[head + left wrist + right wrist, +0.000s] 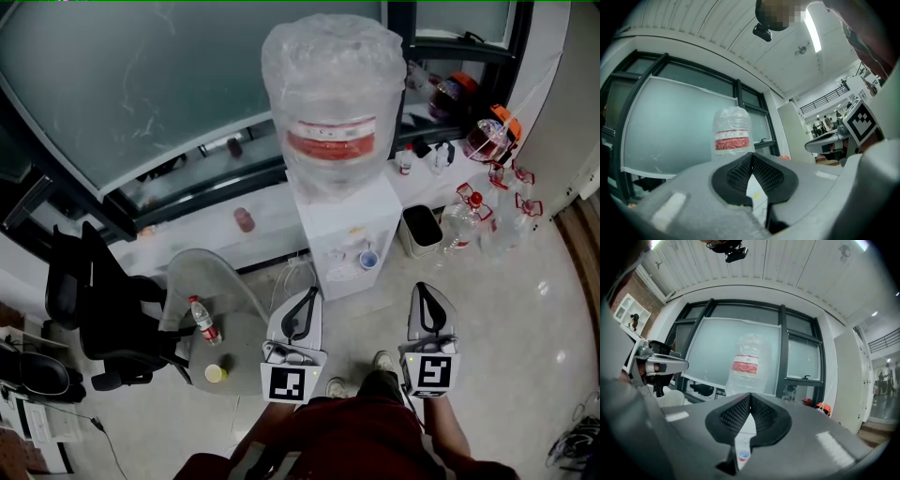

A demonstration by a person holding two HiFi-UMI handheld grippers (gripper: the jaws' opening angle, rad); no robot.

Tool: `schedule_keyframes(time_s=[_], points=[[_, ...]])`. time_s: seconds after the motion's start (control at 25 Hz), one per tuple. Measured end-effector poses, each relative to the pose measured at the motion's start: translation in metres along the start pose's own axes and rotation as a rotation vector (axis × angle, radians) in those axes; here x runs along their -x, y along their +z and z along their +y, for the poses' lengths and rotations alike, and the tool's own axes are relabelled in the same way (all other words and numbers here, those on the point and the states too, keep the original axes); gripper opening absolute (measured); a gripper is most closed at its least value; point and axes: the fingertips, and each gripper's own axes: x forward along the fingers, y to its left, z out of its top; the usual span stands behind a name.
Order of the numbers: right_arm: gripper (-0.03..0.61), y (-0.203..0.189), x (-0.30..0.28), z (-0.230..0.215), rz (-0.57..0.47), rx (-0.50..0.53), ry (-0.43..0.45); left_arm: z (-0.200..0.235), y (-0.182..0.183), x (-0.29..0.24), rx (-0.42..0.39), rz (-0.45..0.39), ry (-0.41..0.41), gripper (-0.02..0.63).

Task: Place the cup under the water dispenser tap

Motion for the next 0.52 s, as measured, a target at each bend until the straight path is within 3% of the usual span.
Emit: schedule_keyframes(time_s=[0.52], points=[[0.002, -0.0002, -0.0041, 0.0007, 0.006, 0.001, 0.01, 0.0016, -0.003, -0.0012, 0.012, 0.008, 0.008, -0.002]])
